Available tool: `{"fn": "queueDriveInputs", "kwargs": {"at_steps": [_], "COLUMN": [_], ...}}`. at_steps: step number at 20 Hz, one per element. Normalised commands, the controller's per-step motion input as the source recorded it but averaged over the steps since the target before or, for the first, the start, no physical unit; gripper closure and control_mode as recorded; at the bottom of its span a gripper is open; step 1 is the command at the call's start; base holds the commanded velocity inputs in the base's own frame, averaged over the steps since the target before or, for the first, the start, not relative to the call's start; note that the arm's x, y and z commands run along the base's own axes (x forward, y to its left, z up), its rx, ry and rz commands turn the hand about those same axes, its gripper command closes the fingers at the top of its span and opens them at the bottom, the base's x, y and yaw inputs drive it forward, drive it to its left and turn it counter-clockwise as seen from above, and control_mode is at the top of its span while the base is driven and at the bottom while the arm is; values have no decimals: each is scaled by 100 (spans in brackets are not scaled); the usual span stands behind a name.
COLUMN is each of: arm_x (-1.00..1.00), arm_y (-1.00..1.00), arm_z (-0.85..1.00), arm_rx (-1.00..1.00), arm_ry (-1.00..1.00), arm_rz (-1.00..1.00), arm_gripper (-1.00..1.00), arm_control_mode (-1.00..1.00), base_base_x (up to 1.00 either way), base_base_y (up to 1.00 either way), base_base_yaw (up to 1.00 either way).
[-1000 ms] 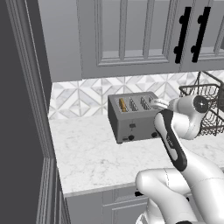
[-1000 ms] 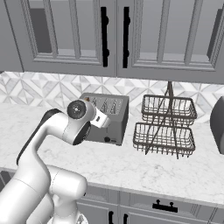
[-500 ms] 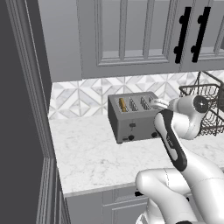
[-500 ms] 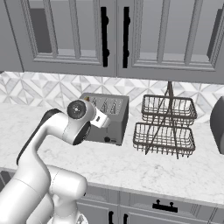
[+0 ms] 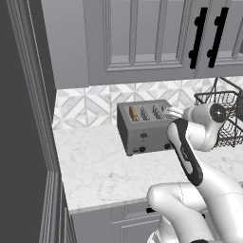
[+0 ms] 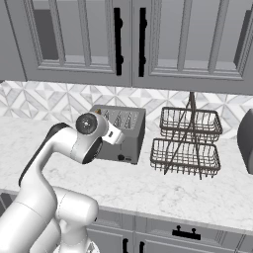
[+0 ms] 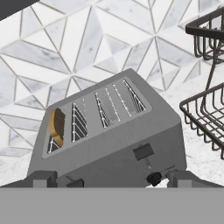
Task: Start the toaster. Once the lever pops up, take the bread to the plate on the dining counter.
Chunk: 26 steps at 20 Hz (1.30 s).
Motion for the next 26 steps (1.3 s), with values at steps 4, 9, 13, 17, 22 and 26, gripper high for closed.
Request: {"fn": "queueDriveInputs", "kwargs": {"at_steps": [4, 9, 13, 17, 22, 26], "arm_x": [0, 0, 0, 0, 0, 0], "arm_y": [0, 0, 0, 0, 0, 0], "arm_z": [0, 0, 0, 0, 0, 0], "arm_rx": [0, 0, 0, 0, 0, 0], "arm_ry": [0, 0, 0, 0, 0, 0], "arm_rz": [0, 0, 0, 0, 0, 0], "arm_gripper": [-100, -100, -100, -100, -100, -100], "arm_control_mode": [-100, -100, -100, -100, -100, -100], "base_base_x": [0, 0, 0, 0, 0, 0], "base_base_y": [0, 0, 0, 0, 0, 0], "base_base_yaw": [0, 0, 0, 0, 0, 0]}}
